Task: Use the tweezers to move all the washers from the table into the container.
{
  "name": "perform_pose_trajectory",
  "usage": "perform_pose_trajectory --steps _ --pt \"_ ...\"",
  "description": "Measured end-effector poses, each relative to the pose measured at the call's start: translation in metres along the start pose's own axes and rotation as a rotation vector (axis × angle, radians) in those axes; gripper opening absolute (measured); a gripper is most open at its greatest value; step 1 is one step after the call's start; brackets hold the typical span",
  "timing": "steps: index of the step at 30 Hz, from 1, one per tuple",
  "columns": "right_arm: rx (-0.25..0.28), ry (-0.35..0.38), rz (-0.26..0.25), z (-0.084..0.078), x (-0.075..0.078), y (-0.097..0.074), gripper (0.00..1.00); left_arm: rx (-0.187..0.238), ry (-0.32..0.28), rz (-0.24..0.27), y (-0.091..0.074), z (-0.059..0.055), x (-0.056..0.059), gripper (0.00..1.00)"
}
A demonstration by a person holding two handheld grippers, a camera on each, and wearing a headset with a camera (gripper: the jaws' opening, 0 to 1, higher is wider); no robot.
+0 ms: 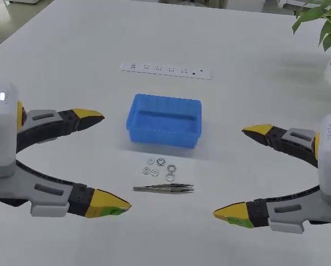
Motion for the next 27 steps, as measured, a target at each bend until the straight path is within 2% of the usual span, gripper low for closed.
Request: perform_pose_trajectory --steps 10,19,27 --pt "-0.004 -0.011 0.005 0.001 0.0 0.002 0.9 0.003 0.0 0.016 -0.002 0.001 -0.003 0.99" --pt "-0.017 -0.003 0.01 -0.004 -0.001 0.003 0.9 -0.018 -0.011 0.011 0.0 -0.009 -0.004 0.99" --pt "-0.02 0.008 0.001 -0.006 0.004 0.004 0.9 -0.026 -0.018 0.009 0.001 -0.012 -0.01 0.99"
Point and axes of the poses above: the centre of the closed fingertips' face, and the gripper's own axes: y roughly forward along the fingers, x roughly to its right, z roughly out of its top, the point moved 7 cm from there along -y, roughly backward along the fingers, and after that the axes turned 15 degrees about x, right-handed, at the moved point
